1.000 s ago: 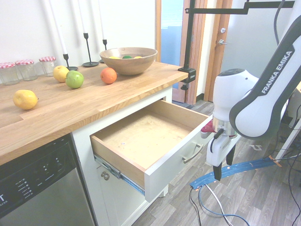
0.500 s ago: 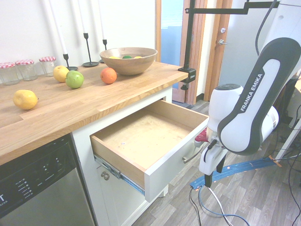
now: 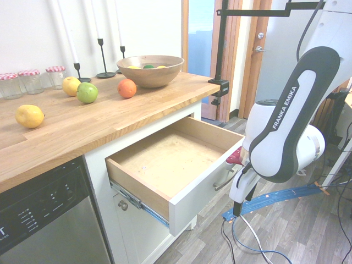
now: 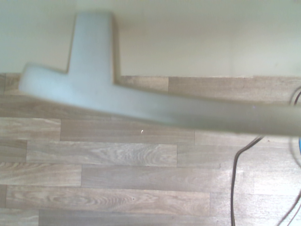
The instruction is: Close the drawer
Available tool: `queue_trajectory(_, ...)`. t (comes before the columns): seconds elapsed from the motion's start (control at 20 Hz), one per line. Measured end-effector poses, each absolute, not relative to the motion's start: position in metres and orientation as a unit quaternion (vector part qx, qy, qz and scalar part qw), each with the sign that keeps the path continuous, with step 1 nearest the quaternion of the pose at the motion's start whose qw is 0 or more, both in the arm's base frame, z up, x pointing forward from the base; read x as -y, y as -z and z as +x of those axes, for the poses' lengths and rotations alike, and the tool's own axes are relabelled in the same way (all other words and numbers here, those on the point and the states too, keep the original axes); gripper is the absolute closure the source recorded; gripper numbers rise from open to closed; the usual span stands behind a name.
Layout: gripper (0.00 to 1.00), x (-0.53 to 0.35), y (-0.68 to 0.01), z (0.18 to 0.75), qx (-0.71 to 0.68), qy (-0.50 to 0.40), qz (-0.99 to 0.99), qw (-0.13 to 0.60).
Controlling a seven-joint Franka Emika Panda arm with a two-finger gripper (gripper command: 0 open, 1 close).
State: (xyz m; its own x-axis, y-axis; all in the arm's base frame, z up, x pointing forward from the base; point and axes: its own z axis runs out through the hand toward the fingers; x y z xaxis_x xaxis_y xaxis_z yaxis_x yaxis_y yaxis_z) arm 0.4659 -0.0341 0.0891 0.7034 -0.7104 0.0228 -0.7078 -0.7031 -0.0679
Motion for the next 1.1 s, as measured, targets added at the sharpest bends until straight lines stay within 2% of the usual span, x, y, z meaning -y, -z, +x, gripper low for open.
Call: queue_trajectory(1.1, 1.00, 0.0317, -0.0929, 0.4692, -0.389, 0.030, -0.920, 0.031)
